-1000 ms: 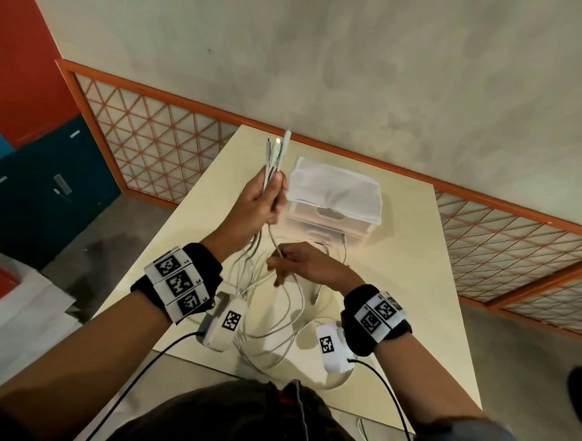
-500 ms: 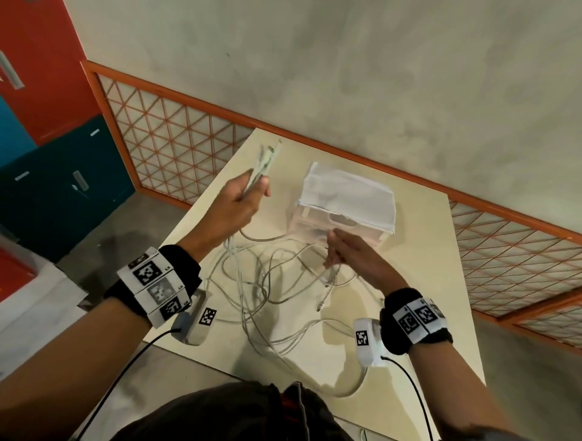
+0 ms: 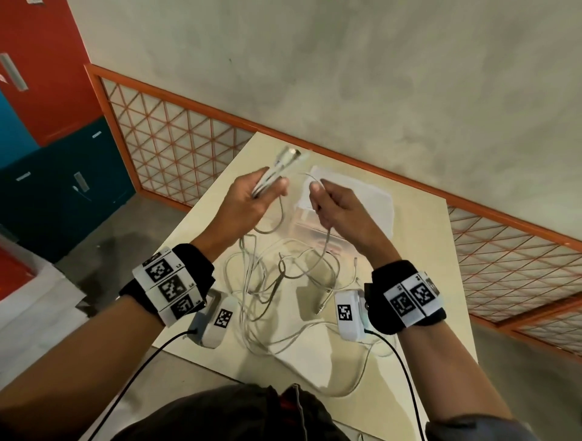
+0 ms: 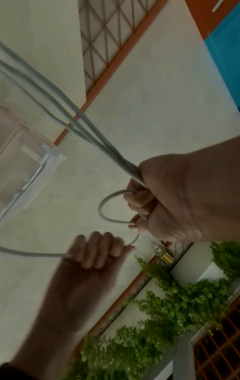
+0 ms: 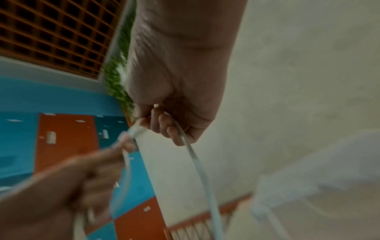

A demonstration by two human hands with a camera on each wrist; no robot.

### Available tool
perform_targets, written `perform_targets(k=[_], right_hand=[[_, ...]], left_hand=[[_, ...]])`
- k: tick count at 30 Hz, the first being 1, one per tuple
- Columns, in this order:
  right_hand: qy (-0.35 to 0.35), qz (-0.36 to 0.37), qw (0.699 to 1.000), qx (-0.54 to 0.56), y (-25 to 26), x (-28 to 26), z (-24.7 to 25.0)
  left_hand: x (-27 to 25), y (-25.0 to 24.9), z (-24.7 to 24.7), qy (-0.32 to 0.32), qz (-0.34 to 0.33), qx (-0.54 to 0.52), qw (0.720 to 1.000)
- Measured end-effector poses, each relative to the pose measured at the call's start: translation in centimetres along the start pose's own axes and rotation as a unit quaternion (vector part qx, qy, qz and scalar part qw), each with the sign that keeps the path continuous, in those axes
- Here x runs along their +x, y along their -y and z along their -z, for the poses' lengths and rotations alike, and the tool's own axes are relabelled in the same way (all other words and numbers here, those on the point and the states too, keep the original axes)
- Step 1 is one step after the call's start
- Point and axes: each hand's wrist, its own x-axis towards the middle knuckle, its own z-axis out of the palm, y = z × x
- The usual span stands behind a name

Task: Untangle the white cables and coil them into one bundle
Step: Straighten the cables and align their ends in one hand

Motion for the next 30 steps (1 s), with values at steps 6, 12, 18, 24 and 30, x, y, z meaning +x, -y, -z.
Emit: perform_targets(k=[6,12,18,24,30], right_hand=[[0.089,-0.123,0.988,-0.038,-8.3,-3.4,-2.0],[0.126,-0.156,0.977,-0.069,-11.6,-5.1,-1.6],[-0.039,-0.032,0.989,-0.137,-6.1,-3.1,0.7],[-0.06,0.021,0.983,-0.174,-0.8,-1.6,1.3],[-0.036,0.019,0.987,-0.158,1.7,-0.9,2.8]], left_hand=[[1.1,-0.1,0.7,-0.127,-0.021,-0.083,0.988],[1.4,1.8,0.1,-0.205,-0.004,-0.019,0.979],[0.6,4.4,-1.3,-0.197,0.097,0.076,0.973],[-0.5,0.7,-3.8,-0.006,0.015,-0.056,0.998],[0.2,-0.2,-4.1,0.078,0.006,-0.086,0.993]])
